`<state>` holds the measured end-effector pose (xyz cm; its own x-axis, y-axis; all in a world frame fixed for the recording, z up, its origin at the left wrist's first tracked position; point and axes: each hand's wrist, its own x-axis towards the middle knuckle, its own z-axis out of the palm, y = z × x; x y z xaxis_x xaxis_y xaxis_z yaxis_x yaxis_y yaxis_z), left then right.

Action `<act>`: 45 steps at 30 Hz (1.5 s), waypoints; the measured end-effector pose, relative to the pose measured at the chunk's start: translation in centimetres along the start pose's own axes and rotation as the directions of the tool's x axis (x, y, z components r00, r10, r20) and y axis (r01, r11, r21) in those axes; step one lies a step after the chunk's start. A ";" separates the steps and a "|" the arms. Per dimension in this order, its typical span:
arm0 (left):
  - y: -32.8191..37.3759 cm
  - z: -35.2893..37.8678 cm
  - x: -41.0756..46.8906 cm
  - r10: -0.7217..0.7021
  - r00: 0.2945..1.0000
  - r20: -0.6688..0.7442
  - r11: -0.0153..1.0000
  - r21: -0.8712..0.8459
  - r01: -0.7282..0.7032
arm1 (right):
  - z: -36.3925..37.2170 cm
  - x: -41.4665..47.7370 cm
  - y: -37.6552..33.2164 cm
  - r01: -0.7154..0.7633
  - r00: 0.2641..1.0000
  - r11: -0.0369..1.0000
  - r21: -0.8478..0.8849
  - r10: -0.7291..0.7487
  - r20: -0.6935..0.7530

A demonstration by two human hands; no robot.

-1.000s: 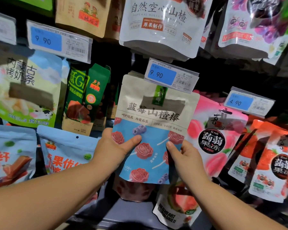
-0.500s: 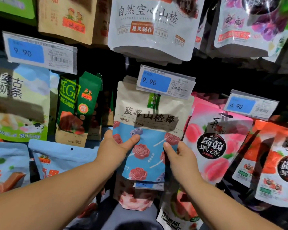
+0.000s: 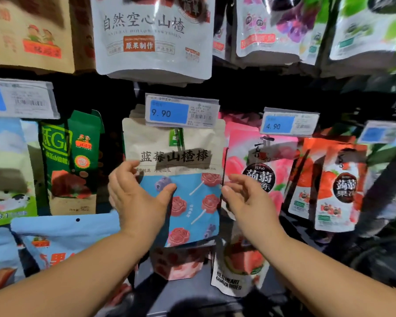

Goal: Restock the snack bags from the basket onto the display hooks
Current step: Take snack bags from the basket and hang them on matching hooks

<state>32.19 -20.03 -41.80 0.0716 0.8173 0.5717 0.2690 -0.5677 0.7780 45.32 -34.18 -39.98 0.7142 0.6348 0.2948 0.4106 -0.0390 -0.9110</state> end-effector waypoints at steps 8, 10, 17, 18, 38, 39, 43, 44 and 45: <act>5.1 5.5 -7.7 0.331 0.902 0.277 0.932 -0.247 -0.266 | -8.8 -2.8 0.6 -0.026 0.987 0.973 -0.227 -0.011 -0.160; 6.6 7.5 -10.3 0.317 0.850 0.420 0.932 -0.305 -0.197 | -11.5 -3.4 1.4 -0.073 0.974 0.961 -0.267 0.012 -0.225; 13.2 13.1 -19.7 0.244 0.615 0.750 0.959 -0.281 -0.037 | -21.8 -6.4 4.8 -0.263 0.912 0.908 -0.325 0.124 -0.392; 14.2 13.7 -20.7 0.260 0.587 0.767 0.958 -0.281 -0.058 | -23.1 -7.4 5.5 -0.294 0.902 0.894 -0.338 0.142 -0.409; 22.3 17.2 -28.2 0.167 -0.147 0.975 0.635 -0.221 -0.741 | -46.0 -27.3 9.5 -0.762 0.628 0.436 -0.480 0.315 -0.712; 22.4 17.1 -28.2 0.166 -0.146 0.975 0.633 -0.219 -0.743 | -46.2 -27.3 9.6 -0.780 0.612 0.421 -0.463 0.356 -0.706; 22.3 16.8 -28.1 0.172 -0.149 0.974 0.631 -0.225 -0.742 | -46.2 -26.4 10.0 -0.799 0.585 0.415 -0.436 0.364 -0.725; 22.3 16.8 -28.1 0.176 -0.147 0.973 0.637 -0.226 -0.737 | -46.1 -26.3 10.0 -0.804 0.569 0.427 -0.413 0.353 -0.743; 22.2 16.8 -28.0 0.179 -0.143 0.973 0.642 -0.226 -0.733 | -45.9 -26.1 9.9 -0.816 0.540 0.437 -0.379 0.341 -0.769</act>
<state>52.32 -53.88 -44.91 0.9727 -0.1231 -0.1966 -0.0965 -0.9855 0.1396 56.82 -86.57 -43.47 0.9620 -0.2639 0.0704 -0.1883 -0.8274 -0.5291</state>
